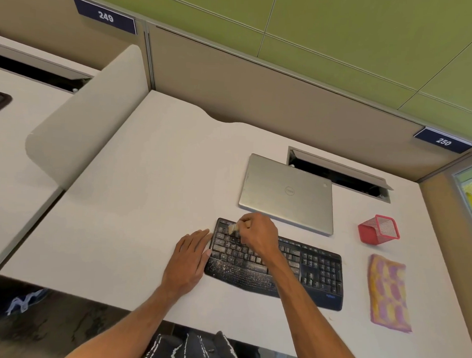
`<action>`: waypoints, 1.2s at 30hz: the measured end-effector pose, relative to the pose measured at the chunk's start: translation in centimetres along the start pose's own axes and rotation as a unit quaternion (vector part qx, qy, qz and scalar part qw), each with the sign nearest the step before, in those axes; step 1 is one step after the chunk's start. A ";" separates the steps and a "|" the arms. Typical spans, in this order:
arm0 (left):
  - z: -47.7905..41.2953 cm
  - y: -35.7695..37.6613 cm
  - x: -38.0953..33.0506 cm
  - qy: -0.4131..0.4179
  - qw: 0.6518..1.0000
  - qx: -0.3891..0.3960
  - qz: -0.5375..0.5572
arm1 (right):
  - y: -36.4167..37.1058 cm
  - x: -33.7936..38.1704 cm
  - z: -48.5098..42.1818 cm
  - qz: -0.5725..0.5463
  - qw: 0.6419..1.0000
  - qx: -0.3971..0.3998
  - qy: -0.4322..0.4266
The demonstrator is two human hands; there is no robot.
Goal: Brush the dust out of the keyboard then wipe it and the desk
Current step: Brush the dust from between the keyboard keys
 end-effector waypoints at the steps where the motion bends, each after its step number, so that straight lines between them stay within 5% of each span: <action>1: 0.0 0.0 0.0 0.000 1.000 0.001 0.000 | 0.0 0.0 0.0 -0.005 1.000 -0.011 0.001; 7: 0.0 0.1 0.0 0.004 1.000 -0.003 -0.012 | 1.2 0.2 0.1 -0.017 0.999 0.032 0.010; 12: 0.0 -0.1 -0.1 0.008 1.000 -0.004 -0.006 | 0.4 -0.4 0.0 -0.050 0.998 -0.014 0.027; 17: -0.1 0.0 0.0 0.002 1.000 -0.009 0.000 | 1.1 -0.2 -0.2 -0.029 0.998 0.051 0.030; 22: -0.1 -0.1 0.1 0.003 1.000 -0.014 0.000 | 0.5 -0.4 -0.3 -0.049 0.998 -0.009 0.039; 27: -0.2 -0.2 0.0 -0.001 1.000 -0.018 0.007 | 1.0 -0.2 -0.4 -0.004 0.998 0.049 0.026; 32: -0.3 -0.4 0.0 -0.001 1.000 -0.019 0.019 | 0.0 0.3 -0.6 -0.008 1.000 -0.008 0.017; 36: -0.3 -0.3 0.0 0.001 1.000 -0.023 0.016 | 1.1 1.1 -0.8 0.036 0.997 0.067 -0.014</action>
Point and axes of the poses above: each hand's wrist, its own z-axis away from the middle knuckle, its own y-axis out of the palm, x = y × z, the point moved 4 cm from there along -z, towards the middle knuckle, and after that the axes turned 15 degrees about x, right-handed, at the moved point
